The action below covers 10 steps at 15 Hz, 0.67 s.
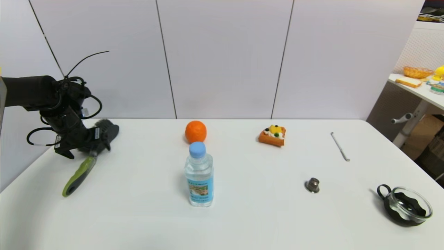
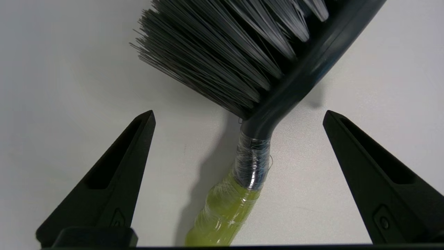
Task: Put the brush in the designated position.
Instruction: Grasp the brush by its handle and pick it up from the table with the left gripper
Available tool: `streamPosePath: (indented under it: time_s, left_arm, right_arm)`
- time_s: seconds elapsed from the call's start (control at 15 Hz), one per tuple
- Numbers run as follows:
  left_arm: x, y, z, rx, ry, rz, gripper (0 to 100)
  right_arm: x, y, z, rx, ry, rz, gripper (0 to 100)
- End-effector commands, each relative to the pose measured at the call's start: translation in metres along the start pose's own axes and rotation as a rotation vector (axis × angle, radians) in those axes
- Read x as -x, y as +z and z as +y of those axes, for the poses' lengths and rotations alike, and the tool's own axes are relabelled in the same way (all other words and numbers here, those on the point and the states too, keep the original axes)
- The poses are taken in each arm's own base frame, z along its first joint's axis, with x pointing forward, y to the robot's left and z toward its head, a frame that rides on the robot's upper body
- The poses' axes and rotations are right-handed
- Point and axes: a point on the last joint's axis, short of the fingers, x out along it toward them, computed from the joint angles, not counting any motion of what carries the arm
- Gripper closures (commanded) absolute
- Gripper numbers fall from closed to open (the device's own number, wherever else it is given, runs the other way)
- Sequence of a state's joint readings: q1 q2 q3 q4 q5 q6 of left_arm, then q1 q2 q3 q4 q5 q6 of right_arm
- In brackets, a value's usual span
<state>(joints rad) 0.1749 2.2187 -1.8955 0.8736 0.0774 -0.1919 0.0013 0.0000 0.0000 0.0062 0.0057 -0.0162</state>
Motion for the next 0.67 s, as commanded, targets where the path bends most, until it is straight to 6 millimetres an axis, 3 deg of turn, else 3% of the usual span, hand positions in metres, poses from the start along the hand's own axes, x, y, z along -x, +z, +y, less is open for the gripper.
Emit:
streamPosePath:
  time_s: [0.07, 0.67]
  left_arm:
    - [-0.0042, -0.0001, 0.0035, 0.012, 0.004, 0.015, 0]
    - [-0.0082, -0.0016, 0.0005, 0.006, -0.037, 0.037, 0]
  right_arm:
    - [-0.0002, -0.0004, 0.0000, 0.001, 0.001, 0.003, 0]
    - [-0.0001, -0.0004, 0.0000, 0.001, 0.001, 0.001, 0]
